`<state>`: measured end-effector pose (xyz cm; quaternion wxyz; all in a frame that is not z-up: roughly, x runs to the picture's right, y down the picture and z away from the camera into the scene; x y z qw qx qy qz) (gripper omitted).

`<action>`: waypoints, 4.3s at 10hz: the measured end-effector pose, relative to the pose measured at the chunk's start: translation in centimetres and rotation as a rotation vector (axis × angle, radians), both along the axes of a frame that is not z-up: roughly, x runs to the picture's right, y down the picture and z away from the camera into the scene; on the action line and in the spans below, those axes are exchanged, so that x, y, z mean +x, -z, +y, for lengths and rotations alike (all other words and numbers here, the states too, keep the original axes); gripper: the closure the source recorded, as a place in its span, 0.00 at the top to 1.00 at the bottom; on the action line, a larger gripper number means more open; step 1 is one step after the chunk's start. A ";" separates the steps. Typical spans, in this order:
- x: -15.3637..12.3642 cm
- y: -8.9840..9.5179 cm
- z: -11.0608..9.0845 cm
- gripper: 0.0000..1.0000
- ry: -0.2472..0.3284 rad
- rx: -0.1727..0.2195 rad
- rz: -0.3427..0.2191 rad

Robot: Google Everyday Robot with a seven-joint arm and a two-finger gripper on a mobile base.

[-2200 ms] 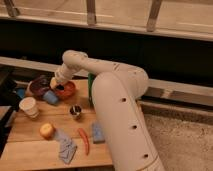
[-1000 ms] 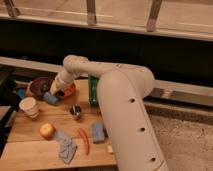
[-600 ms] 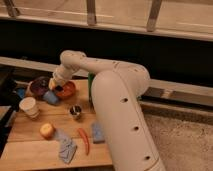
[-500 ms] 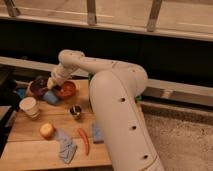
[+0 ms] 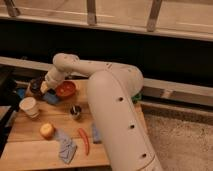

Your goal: Wipe purple bowl with brush

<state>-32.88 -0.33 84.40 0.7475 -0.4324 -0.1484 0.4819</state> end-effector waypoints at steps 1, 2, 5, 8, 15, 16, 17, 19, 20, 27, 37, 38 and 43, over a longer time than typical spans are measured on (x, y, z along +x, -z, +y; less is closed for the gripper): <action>1.1 0.0 0.4 0.00 -0.001 -0.008 0.018; 2.0 0.0 0.6 0.00 -0.005 -0.011 0.032; 3.9 -0.5 -0.3 0.00 -0.018 -0.003 0.074; 3.3 -2.1 -1.6 0.00 -0.025 0.001 0.072; -0.3 -0.8 -0.2 0.00 0.019 0.005 0.001; 0.2 -0.8 0.2 0.00 0.024 -0.005 0.010; 0.7 -0.8 0.5 0.00 0.021 -0.013 0.018; 1.3 -1.0 0.2 0.00 0.013 -0.011 0.032; 1.9 -1.5 -0.7 0.00 0.005 0.000 0.047; 2.4 -2.1 -2.8 0.00 -0.012 0.027 0.087; 6.8 -3.2 -0.4 0.00 0.020 -0.036 0.169; 7.2 -3.8 -0.7 0.00 0.018 -0.041 0.178; 4.4 -4.4 -3.0 0.00 0.018 0.000 0.125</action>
